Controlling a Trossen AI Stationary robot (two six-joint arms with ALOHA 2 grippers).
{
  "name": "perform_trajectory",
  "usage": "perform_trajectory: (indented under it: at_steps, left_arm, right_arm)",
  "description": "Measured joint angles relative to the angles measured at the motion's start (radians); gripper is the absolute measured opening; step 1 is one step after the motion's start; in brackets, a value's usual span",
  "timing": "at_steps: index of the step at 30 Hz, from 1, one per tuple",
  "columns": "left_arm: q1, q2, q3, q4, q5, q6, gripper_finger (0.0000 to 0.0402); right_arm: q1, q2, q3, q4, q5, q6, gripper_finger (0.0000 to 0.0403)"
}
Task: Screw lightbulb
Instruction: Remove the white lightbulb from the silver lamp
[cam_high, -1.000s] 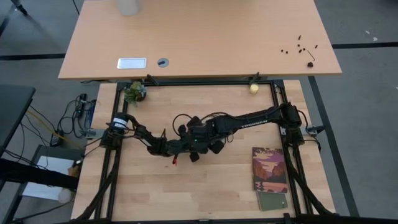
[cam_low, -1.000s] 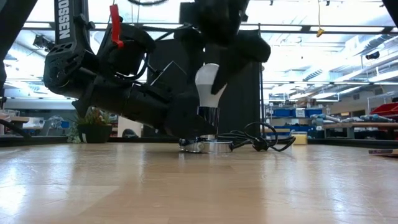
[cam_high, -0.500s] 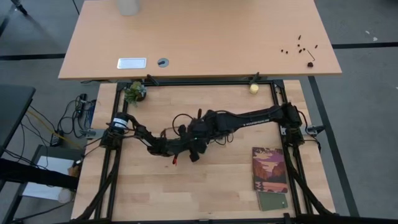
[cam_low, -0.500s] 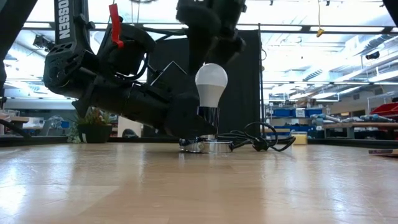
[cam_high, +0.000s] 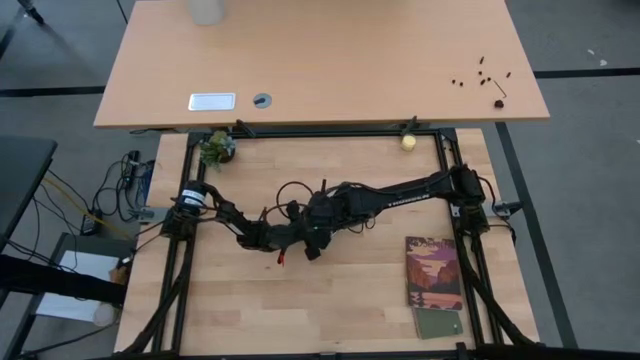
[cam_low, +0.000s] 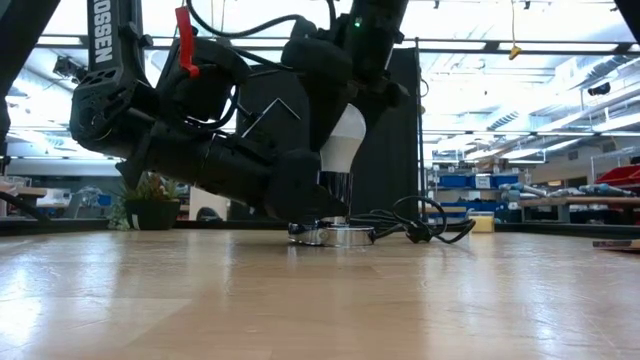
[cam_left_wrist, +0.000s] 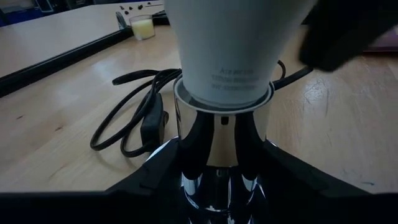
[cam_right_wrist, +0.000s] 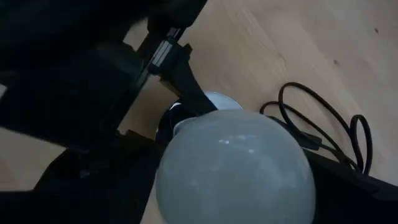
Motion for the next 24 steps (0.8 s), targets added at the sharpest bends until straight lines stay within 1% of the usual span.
perform_trajectory:
  at_steps: [5, 8, 12, 15, 18, 20, 22, 24]
  left_arm:
    - [0.0, 0.0, 0.0, 0.0, 0.0, -0.001, 0.019]
    - [0.001, 0.0, 0.0, -0.001, -0.002, 0.001, 0.019]
    - [0.001, 0.0, 0.0, -0.001, -0.001, 0.002, 0.019]
    - [0.001, 0.0, 0.0, -0.001, -0.003, 0.006, 0.019]
    - [0.0, 0.0, 0.0, 0.0, -0.004, 0.013, 0.019]
    - [0.0, 0.0, 0.0, 0.002, -0.003, 0.023, 0.019]
    - [-0.002, 0.0, 0.001, 0.003, 0.004, 0.023, 0.019]
    - [-0.001, 0.0, 0.001, 0.002, 0.009, 0.02, 0.019]
  right_arm:
    - [-0.016, 0.0, -0.003, 0.007, -0.003, -0.018, 0.0293]
    - [-0.018, 0.0, -0.003, 0.008, -0.002, -0.098, 0.0262]
    - [-0.018, 0.0, -0.003, 0.017, -0.008, -0.238, 0.026]
    - [-0.018, 0.0, -0.003, 0.036, -0.049, -0.372, 0.0265]
    - [-0.02, 0.0, -0.003, 0.056, -0.107, -0.57, 0.0292]
    - [-0.01, 0.0, -0.003, 0.059, -0.12, -0.722, 0.0305]
    - [-0.005, 0.0, -0.004, 0.057, -0.122, -0.857, 0.0307]
    - [-0.005, 0.0, -0.004, 0.056, -0.123, -0.987, 0.0302]
